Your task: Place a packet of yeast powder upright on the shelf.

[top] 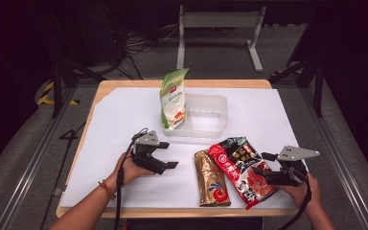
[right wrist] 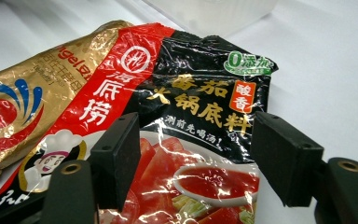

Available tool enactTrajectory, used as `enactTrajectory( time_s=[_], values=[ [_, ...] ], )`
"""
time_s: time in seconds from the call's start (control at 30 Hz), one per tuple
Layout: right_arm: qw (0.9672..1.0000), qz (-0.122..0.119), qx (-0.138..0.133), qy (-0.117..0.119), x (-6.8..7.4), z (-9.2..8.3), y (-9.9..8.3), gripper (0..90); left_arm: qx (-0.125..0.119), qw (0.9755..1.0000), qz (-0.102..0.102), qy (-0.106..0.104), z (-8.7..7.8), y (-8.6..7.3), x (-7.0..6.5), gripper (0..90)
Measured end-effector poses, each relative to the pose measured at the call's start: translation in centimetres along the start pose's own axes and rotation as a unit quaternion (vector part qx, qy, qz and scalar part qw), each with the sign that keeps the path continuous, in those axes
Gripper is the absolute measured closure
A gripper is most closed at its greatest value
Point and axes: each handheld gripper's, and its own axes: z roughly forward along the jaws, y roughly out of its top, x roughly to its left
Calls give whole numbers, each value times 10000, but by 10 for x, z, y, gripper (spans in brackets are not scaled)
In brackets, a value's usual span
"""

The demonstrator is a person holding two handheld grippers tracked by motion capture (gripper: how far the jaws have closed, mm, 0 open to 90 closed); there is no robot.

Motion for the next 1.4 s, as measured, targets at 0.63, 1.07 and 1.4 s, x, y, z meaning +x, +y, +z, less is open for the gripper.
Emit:
enactTrajectory(
  time_s=[0.63,1.07,1.4],
  values=[
    [10000,-15,32,29,-2,1,-1,324,510,9976,-83,-470,82,31,-2,121],
    [10000,22,4,45,-3,0,-2,322,611,9935,-285,-918,91,36,0,300],
    [10000,-18,23,59,-2,1,-1,320,261,9970,-468,-565,83,32,2,831]
  ],
)
